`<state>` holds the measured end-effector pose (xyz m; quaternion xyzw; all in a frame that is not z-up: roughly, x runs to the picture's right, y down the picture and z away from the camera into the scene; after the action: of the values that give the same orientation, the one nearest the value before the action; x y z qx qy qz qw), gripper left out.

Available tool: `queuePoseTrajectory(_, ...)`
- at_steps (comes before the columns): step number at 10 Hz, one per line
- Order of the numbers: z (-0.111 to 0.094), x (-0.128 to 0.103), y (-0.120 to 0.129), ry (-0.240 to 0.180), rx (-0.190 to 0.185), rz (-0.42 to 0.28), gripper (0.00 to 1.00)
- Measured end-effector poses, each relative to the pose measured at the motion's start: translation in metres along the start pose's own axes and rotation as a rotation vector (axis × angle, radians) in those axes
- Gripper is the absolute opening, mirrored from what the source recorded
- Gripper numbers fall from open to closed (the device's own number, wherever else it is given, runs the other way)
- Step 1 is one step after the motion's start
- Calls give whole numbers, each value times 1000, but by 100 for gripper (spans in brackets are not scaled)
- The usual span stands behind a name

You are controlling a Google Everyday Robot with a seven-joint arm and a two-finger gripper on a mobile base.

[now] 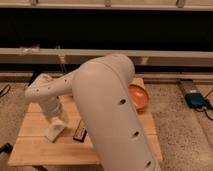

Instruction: Place the white sponge in the ceramic cup

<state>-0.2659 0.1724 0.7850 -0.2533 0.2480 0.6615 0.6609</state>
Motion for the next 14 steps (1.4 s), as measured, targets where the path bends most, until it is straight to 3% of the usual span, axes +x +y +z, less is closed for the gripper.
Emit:
queuePoseTrajectory(2, -5, -4, 6, -33, -72, -8, 65)
queuePoseTrajectory(4, -7, -2, 2, -45, -109, -14, 65)
queuePoseTrajectory(10, 17, 19, 7, -18, -106, -93, 65)
queuePoseTrajectory(14, 30, 17, 16, -4, -84, -108, 65)
